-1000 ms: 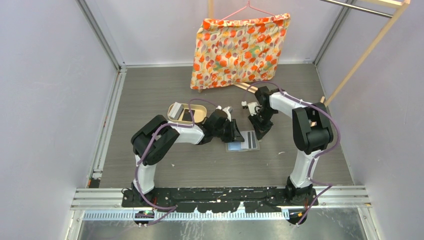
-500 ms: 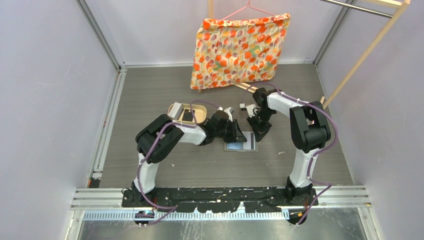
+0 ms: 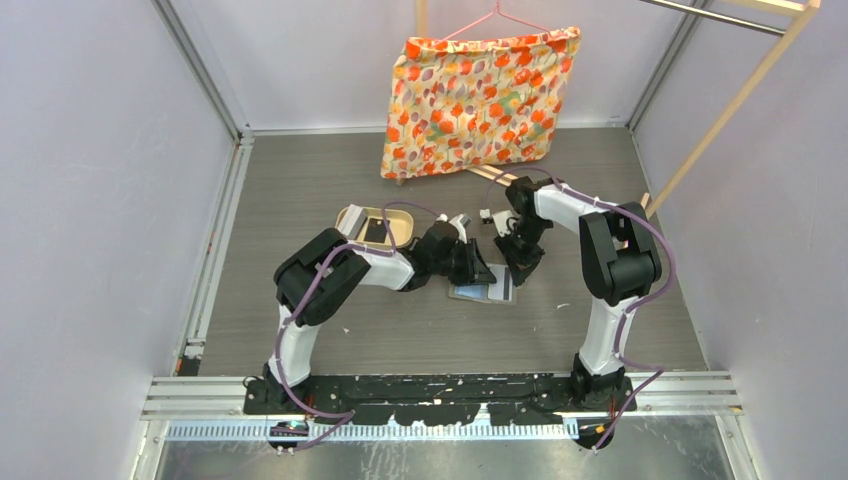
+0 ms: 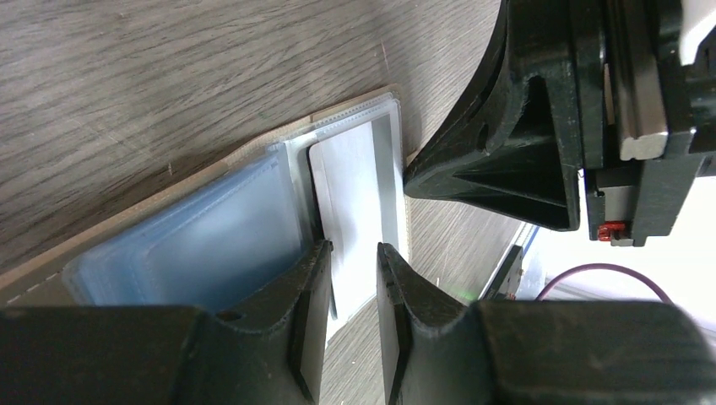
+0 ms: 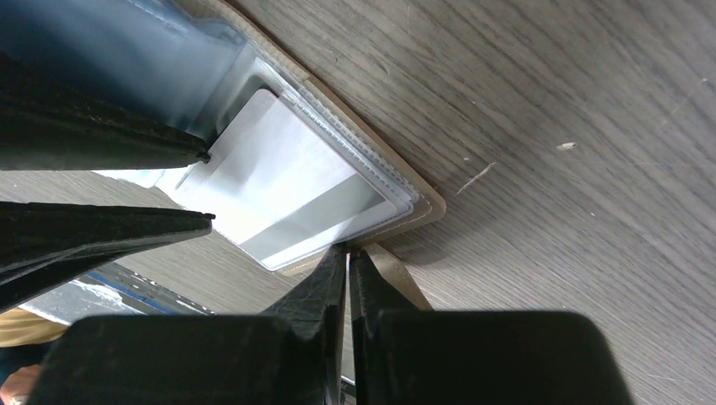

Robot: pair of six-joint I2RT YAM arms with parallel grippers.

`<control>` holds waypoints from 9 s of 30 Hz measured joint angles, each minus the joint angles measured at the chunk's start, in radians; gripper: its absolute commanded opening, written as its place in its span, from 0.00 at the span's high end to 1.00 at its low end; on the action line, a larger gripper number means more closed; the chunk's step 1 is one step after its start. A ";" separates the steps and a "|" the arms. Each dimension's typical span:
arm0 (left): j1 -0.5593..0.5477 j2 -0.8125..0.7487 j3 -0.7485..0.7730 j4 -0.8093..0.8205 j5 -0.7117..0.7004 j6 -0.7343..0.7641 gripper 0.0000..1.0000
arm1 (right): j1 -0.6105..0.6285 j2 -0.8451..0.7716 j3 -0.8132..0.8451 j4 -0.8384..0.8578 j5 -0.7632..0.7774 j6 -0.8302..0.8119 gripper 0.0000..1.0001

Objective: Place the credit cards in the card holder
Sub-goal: Insert the credit card into the card holder, then pick up the credit card from the storage box, then insert the credit card into the card holder.

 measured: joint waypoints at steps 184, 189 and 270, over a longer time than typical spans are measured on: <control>0.472 -0.595 0.042 -0.669 -0.278 0.951 1.00 | -0.216 -0.424 -0.054 -0.039 -0.586 -0.347 0.17; 0.471 -0.663 -0.002 -0.578 -0.098 0.848 1.00 | -0.216 -0.426 -0.054 -0.039 -0.630 -0.337 0.17; 0.114 -0.417 -0.343 -0.183 -0.054 0.303 0.43 | -0.225 -0.620 -0.607 0.688 -0.678 0.836 0.99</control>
